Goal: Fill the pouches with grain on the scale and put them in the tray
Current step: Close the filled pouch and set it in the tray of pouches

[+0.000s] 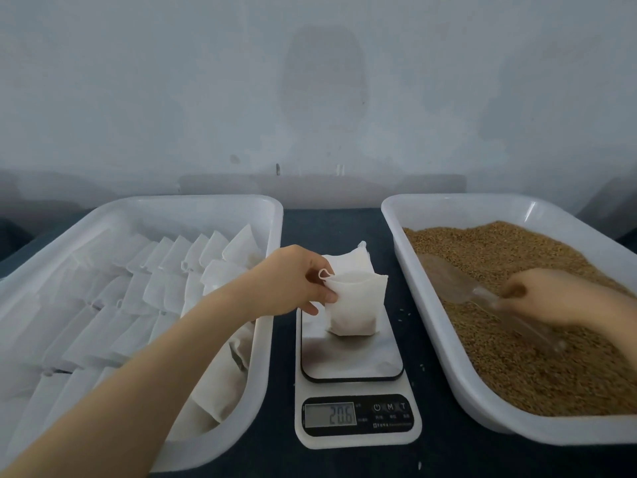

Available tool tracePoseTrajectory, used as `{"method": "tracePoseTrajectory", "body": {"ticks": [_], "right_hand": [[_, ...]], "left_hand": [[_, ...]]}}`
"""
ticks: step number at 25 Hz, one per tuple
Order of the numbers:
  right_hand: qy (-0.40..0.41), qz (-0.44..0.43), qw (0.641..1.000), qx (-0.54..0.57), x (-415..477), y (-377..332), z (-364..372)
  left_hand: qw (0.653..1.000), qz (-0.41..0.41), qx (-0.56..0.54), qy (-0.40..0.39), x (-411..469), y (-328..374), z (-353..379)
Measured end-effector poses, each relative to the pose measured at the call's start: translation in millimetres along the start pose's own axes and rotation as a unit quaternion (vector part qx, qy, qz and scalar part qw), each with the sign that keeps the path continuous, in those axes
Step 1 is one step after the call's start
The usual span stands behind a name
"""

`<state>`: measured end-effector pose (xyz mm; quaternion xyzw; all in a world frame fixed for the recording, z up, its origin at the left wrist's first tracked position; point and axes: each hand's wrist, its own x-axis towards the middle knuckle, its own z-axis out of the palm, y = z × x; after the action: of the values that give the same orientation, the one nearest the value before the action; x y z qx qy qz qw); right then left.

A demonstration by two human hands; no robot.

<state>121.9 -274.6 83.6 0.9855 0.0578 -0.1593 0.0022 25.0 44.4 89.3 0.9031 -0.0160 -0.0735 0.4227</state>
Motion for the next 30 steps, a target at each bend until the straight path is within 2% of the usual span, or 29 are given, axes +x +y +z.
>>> {"method": "tracePoseTrajectory", "body": {"ticks": [4, 9, 13, 16, 22, 30], "right_hand": [[-0.003, 0.009, 0.999, -0.039, 6.8, -15.7, 9.0], [0.073, 0.009, 0.996, 0.052, -2.5, -3.1, -1.5], [0.194, -0.062, 0.970, 0.132, -25.7, 14.5, -16.8], [0.242, -0.134, 0.950, 0.146, -41.8, 20.4, -32.5], [0.266, -0.264, 0.925, 0.057, -61.5, -8.2, -57.2], [0.313, -0.250, 0.913, -0.075, -66.1, -46.8, -80.2]], "left_hand": [[1.000, 0.000, -0.010, 0.007, 1.5, -4.5, 0.7], [1.000, 0.015, 0.011, 0.001, 1.3, -3.6, 1.2], [0.999, 0.015, -0.042, -0.002, 1.7, -2.3, -1.0], [0.998, 0.016, -0.066, 0.001, 1.7, -2.8, -1.1], [0.997, 0.008, -0.072, 0.014, 4.3, -3.9, 0.5], [0.997, 0.018, -0.068, 0.016, 6.0, -4.9, 2.1]]}}
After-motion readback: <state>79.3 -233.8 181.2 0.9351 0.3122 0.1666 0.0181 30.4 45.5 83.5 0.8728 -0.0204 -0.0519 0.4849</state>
